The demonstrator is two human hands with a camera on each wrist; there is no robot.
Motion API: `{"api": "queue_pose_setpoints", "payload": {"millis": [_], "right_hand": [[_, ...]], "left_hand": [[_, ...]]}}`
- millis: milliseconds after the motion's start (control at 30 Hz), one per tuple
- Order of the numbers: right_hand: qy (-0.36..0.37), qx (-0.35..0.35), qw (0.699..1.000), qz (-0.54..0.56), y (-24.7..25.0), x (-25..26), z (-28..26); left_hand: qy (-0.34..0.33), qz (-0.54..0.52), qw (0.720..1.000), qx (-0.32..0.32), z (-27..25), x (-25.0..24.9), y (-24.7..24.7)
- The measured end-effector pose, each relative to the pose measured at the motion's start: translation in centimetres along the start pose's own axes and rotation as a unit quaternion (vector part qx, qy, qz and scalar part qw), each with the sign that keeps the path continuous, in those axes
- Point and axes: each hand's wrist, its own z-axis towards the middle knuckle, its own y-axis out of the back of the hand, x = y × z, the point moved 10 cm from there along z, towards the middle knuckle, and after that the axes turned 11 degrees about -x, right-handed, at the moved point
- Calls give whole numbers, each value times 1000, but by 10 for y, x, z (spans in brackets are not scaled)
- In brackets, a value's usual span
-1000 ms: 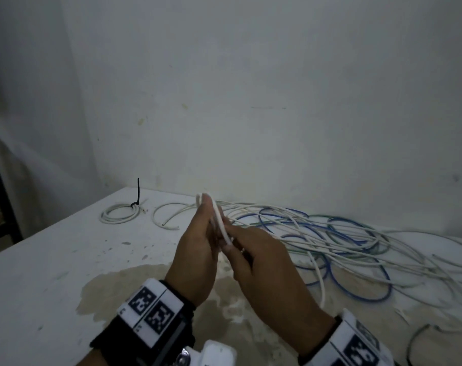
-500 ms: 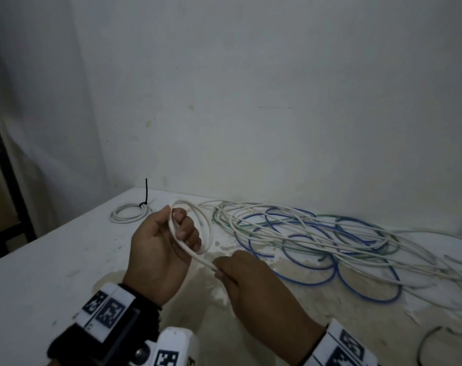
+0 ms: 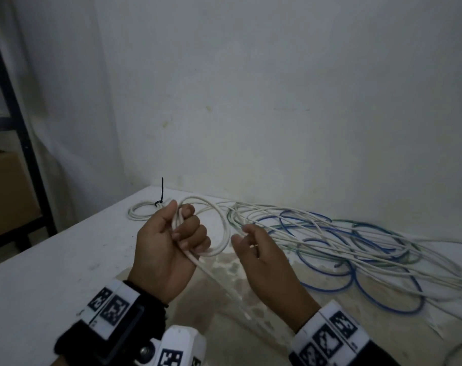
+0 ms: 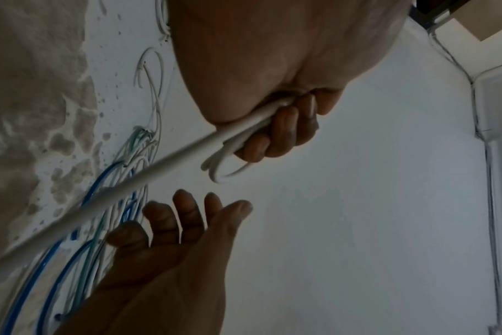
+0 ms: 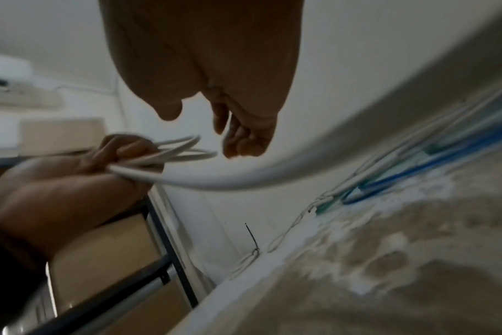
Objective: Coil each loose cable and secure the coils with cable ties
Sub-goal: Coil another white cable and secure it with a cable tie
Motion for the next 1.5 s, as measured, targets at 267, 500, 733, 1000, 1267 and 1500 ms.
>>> {"api": "queue_pose_setpoints", "payload": {"millis": [267,500,733,1000,1267,1500], "right_hand": [[-132,29,953,273,0,-1,11],[28,-42,996,72,19,23,9],[123,-98,985,-70,30,34,5],[144,-125,960,-203,39,42,7],[122,-89,972,-178,33,31,6],[349,8,924,-155,23,94,-8]], "left_hand": [[43,26,999,15,-4,17,-5],[-3,75,995,-60,0,22,3],[-46,105,989,-92,1,21,1],[-15,134,990,-43,-6,34,-12],[-66,234,967,-71,-4,22,-15],[-102,365,925,-30,-6,23,-30]]}}
